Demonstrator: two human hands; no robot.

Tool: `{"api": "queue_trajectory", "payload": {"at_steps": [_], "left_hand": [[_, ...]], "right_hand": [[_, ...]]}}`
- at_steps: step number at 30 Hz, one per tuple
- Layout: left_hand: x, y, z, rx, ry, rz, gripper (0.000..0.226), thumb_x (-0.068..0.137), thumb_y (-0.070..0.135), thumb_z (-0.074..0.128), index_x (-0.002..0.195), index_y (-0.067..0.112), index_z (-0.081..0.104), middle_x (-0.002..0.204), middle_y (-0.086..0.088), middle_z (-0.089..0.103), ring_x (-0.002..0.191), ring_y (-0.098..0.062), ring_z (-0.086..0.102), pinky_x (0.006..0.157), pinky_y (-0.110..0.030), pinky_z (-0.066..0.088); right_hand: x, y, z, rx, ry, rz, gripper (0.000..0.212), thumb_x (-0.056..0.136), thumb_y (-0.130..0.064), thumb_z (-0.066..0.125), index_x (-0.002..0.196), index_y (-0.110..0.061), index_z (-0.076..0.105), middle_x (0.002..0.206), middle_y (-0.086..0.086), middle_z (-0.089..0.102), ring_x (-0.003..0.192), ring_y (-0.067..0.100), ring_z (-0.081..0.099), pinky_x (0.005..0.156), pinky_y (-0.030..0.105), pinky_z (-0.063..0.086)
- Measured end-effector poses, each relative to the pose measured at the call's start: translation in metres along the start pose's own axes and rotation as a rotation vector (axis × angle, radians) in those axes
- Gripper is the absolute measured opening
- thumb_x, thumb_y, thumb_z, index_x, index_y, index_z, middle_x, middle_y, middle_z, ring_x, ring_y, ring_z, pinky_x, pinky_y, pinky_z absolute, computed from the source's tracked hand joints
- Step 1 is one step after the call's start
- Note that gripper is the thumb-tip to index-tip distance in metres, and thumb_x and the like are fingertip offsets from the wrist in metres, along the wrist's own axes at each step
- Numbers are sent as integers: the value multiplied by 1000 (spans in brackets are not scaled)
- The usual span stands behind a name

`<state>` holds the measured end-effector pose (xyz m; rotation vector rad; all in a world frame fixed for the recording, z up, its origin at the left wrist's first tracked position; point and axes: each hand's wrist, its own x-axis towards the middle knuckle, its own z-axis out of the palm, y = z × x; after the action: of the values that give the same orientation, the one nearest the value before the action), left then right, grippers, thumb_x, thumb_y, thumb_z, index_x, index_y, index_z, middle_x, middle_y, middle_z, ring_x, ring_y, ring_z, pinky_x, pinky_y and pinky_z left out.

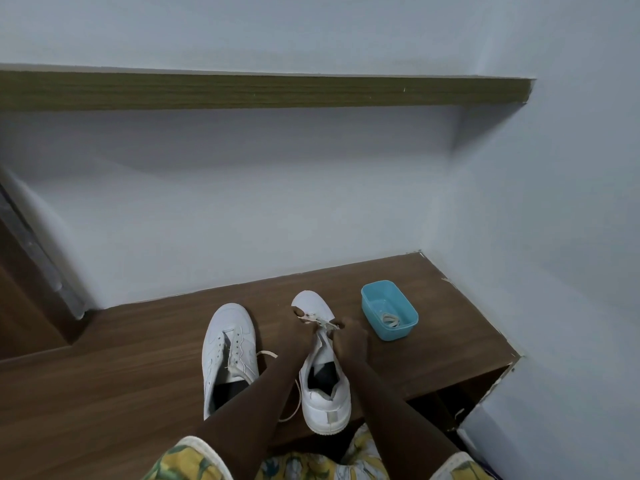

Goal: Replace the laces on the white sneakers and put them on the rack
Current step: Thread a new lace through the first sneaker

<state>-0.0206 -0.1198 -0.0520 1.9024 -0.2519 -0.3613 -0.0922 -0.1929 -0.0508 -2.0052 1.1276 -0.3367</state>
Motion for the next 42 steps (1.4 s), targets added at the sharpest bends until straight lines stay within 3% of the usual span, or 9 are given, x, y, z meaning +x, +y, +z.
{"api": "queue_trajectory", "payload": {"at_steps": [4,12,15,17,24,31,37,40,42], "left_hand": [[-4,-2,5,-4,11,-19,37,77,0,62,71,21,33,71,-5,45,68,-21,45,63,-33,36],[-8,0,3,40,-2,-9,34,78,2,67,77,17,36,71,-1,44,71,-19,46,57,-25,35],[-10,1,6,23,12,-25,31,77,1,66,87,11,39,75,-6,49,72,-21,50,62,-32,41],[-11,2,9,48,7,-13,30,77,1,64,81,13,37,75,-8,48,72,-22,50,63,-32,39],[-12,3,12,93,-27,10,25,84,2,59,92,8,36,68,3,40,62,-11,41,51,-22,27],[-2,0,8,165,-93,36,19,83,6,61,91,10,44,74,5,47,74,-18,49,67,-28,35],[0,-1,5,214,-172,66,7,89,8,54,89,14,50,78,3,55,77,-19,53,67,-27,37],[1,-1,2,213,-185,97,16,89,9,56,78,18,49,76,4,55,72,-15,52,64,-26,38],[3,0,-1,202,-194,110,24,88,9,59,72,22,47,72,7,54,65,-8,49,60,-18,38]], "right_hand": [[2,2,1,18,3,18,29,88,-8,55,114,-11,67,114,7,68,109,21,60,83,22,41],[1,0,2,33,-3,26,30,87,-8,55,114,-12,67,114,6,68,109,21,60,88,23,43],[1,0,2,31,-4,13,30,88,-10,55,115,-12,67,115,6,68,110,21,60,90,25,43],[1,1,1,24,-14,9,29,88,-12,56,116,-13,67,115,6,68,109,21,60,91,26,44],[3,6,-7,257,-85,22,25,90,-18,55,104,-3,69,106,13,69,101,28,62,78,23,41],[9,7,-2,419,-16,88,17,86,-14,65,97,-3,72,95,12,72,90,24,64,83,31,48],[20,0,7,600,-16,308,11,75,2,71,86,0,71,83,12,69,85,30,65,83,40,54],[22,-2,2,617,34,341,6,76,1,66,81,1,69,70,7,65,77,27,61,74,37,50],[22,-2,-4,571,100,337,9,82,-4,61,84,-3,69,76,5,65,79,23,59,70,31,44]]}}
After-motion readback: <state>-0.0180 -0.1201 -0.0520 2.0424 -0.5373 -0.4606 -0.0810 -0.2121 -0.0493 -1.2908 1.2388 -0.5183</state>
